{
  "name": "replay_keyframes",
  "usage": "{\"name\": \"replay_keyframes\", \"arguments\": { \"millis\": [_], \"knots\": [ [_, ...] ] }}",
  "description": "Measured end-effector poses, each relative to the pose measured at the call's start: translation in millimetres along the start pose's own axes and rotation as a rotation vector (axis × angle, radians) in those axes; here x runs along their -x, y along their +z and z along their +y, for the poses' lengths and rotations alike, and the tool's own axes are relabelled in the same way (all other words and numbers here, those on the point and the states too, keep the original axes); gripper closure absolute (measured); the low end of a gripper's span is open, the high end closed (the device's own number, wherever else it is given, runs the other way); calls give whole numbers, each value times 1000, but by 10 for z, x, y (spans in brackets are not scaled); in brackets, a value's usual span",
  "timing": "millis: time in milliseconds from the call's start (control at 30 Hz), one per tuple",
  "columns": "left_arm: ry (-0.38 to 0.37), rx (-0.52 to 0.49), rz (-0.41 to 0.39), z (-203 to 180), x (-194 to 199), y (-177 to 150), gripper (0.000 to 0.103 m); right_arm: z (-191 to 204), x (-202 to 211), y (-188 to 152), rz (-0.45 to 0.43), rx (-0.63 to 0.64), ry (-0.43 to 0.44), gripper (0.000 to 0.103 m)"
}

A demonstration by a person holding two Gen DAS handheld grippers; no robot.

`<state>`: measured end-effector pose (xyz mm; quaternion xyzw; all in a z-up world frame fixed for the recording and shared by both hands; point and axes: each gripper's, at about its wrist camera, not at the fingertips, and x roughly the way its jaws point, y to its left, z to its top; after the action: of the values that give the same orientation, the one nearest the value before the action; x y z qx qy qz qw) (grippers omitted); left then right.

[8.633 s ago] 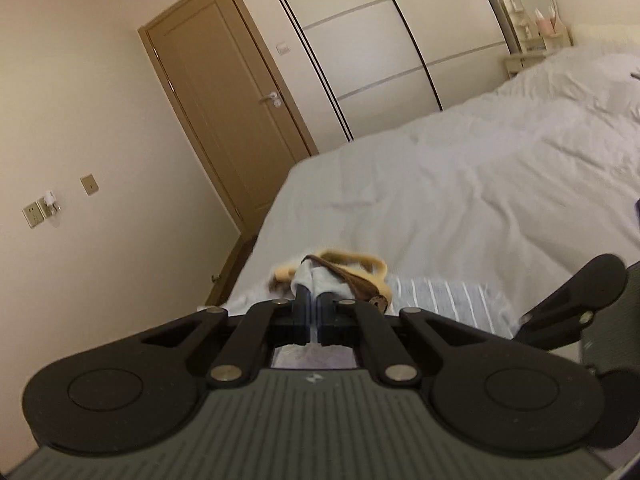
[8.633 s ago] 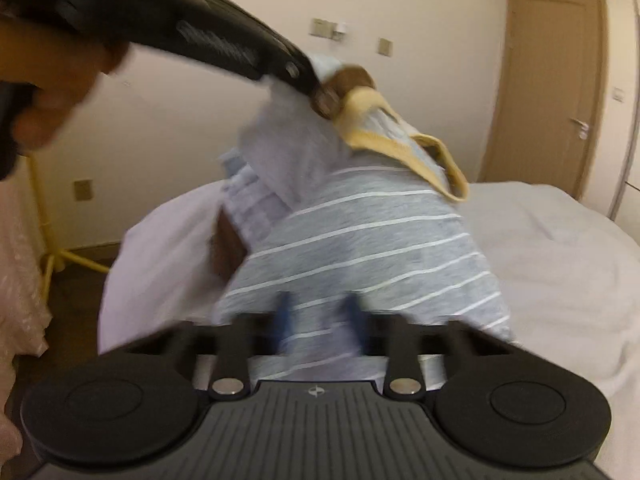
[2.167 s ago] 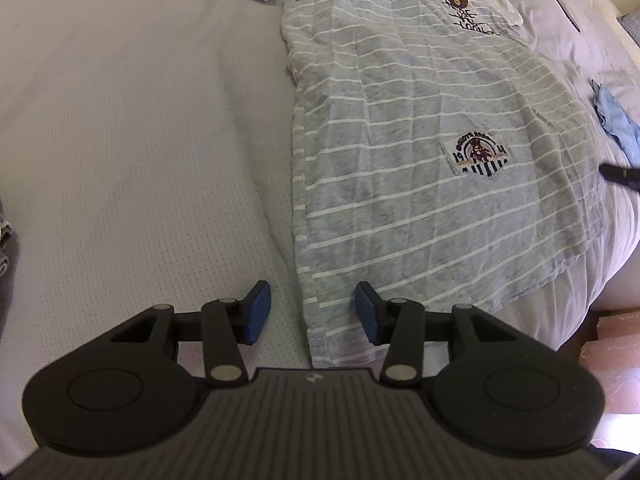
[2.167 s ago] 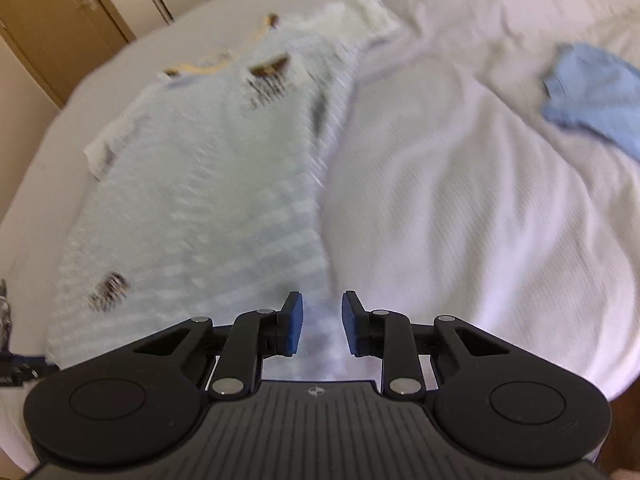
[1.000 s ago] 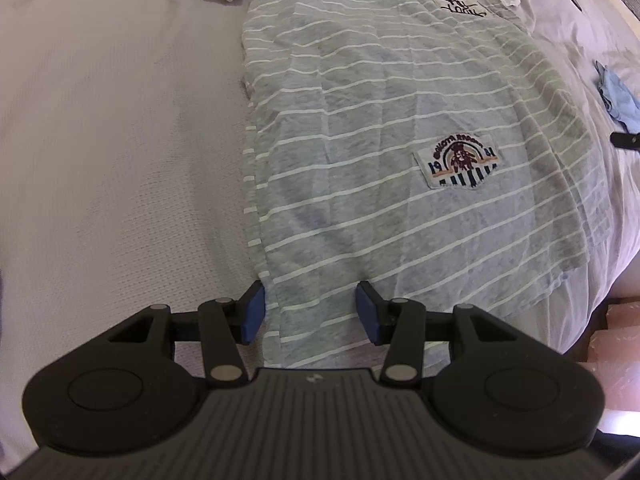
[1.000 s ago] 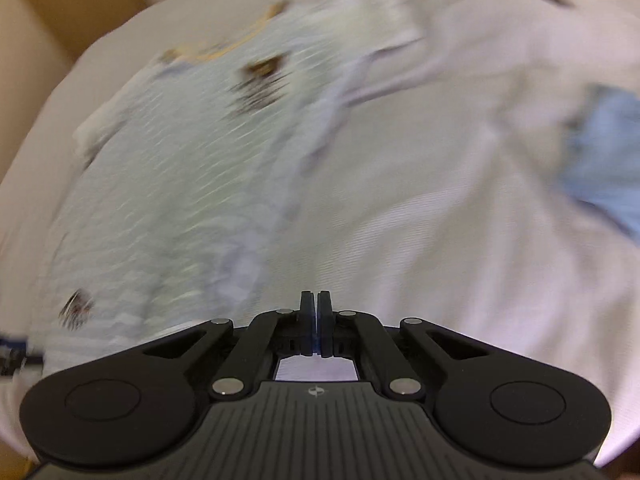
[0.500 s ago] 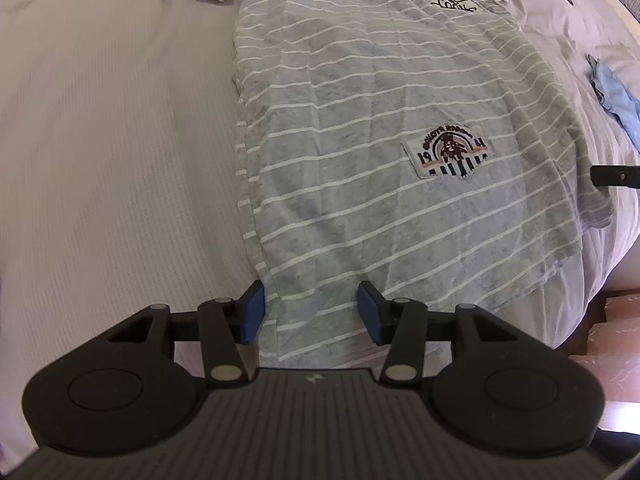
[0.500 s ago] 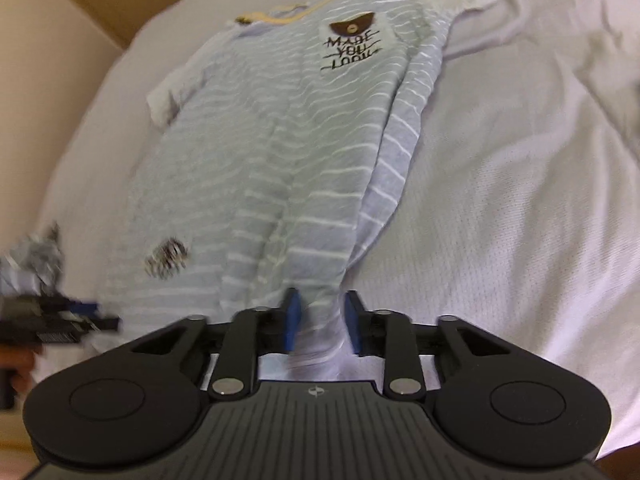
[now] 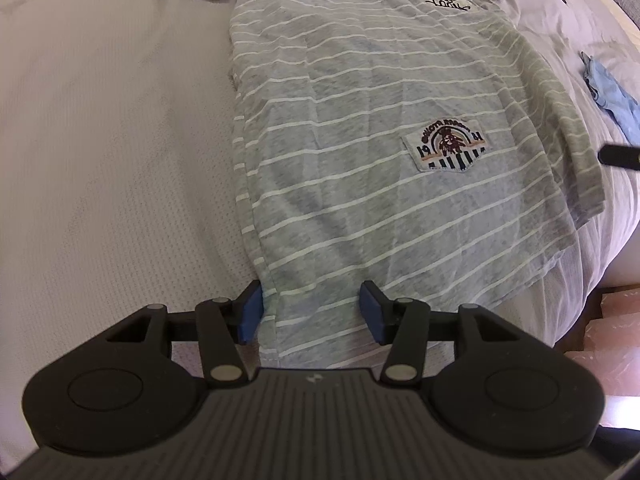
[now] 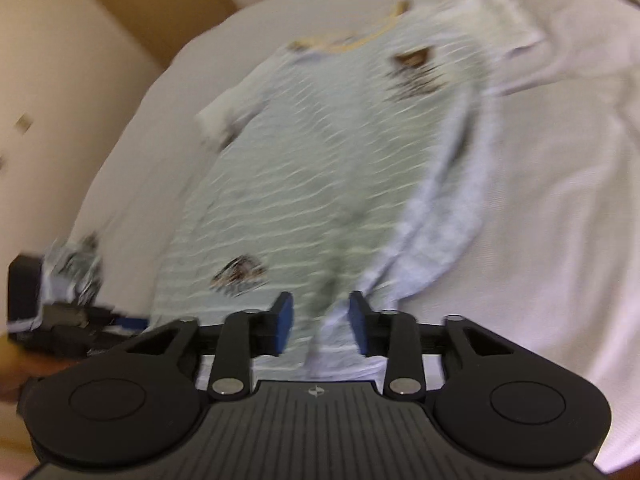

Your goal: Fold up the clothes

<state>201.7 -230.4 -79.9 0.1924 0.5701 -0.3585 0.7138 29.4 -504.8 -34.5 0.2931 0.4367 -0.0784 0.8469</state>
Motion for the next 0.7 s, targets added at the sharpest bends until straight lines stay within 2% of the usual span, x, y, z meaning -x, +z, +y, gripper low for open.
{"name": "replay_keyframes", "arguments": {
  "millis": [33, 67, 133, 167, 200, 233, 300, 367, 400, 467, 533, 700],
  "knots": [
    [0, 2, 0, -8, -7, 1, 56, -35, 11, -23, 1, -13, -25, 43],
    [0, 3, -1, -14, -12, 2, 55, -82, -12, -47, 16, -31, -37, 40],
    [-2, 0, 0, -2, -8, 5, 55, -109, -113, -74, 51, -43, -14, 41],
    [-2, -2, 0, 4, -6, 6, 55, -87, -159, -77, 62, -37, -9, 49],
    [-3, -3, 0, 11, -4, 6, 55, -36, -197, -69, 68, -20, -22, 80],
    [-4, -5, 0, 24, -1, -2, 55, 36, -210, -52, 62, 4, -31, 93],
    [-5, -8, 2, 51, 1, -22, 54, 250, -173, 9, 25, 70, -12, 93],
    [-5, -4, 2, 58, 4, -27, 54, 474, -191, 73, 33, 125, 97, 91],
    [-5, -1, 2, 60, 7, -26, 54, 542, -213, 92, 45, 138, 138, 86],
    [-5, 0, 0, 62, 16, -27, 54, 584, -225, 126, 41, 131, 188, 82],
    [-7, 1, -4, 70, 21, -36, 54, 518, -205, 129, 12, 81, 163, 53],
    [-8, 13, -8, 101, 18, -75, 53, 209, -185, 130, -11, -19, 18, 52]
  ]
}}
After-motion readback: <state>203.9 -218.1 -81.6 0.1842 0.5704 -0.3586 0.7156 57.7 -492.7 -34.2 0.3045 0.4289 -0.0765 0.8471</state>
